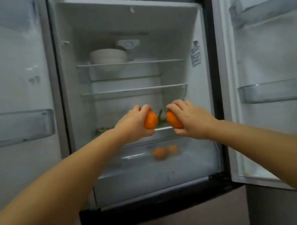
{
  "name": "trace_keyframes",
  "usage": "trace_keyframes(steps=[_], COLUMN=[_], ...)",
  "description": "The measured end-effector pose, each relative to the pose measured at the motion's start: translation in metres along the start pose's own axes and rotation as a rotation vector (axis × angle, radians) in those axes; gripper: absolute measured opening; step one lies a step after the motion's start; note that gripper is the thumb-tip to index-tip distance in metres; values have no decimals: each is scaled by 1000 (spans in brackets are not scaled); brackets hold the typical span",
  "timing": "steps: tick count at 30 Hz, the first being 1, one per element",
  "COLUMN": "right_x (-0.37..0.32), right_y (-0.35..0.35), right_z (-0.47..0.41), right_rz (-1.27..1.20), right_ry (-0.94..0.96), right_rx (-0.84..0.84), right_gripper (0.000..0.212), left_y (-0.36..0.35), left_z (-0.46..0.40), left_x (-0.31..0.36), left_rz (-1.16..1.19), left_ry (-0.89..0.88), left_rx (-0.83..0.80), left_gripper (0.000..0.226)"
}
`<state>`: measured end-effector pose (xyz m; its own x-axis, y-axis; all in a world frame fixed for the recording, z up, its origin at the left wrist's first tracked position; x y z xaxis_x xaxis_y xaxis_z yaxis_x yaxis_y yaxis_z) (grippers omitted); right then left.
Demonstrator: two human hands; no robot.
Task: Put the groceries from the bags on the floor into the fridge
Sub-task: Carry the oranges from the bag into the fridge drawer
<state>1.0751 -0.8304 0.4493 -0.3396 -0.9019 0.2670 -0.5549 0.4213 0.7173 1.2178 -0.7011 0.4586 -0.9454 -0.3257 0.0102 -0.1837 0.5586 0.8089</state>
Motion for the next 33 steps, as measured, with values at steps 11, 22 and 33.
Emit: trace_keyframes(steps=[11,22,33], right_x=[42,-2,-5], right_y=[-163,-315,-348], right_z=[-160,-202,-199], right_rz=[-190,-289,-373], right_ry=[237,408,386], right_rx=[-535,-751,-780], right_gripper=[53,56,69], left_y=[-99,-235,-261], left_z=[-118,-140,-124], left_x=[-79,-186,-201], left_rz=[-246,-218,-151], left_ry=[107,73,194], left_rx=[-681,-1083,-931], left_gripper=[64,58,73])
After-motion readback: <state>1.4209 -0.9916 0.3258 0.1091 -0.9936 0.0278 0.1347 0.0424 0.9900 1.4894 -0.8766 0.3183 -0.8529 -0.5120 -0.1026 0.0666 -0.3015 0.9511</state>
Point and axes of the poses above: each hand's wrist, its own z-axis away from the middle knuckle, its own y-axis out of the back of the hand, x = y × z, the point moved 2 cm from there along -z, towards the middle knuckle, and after that the axes turned 1 degree about -y, right-handed, at the moved point
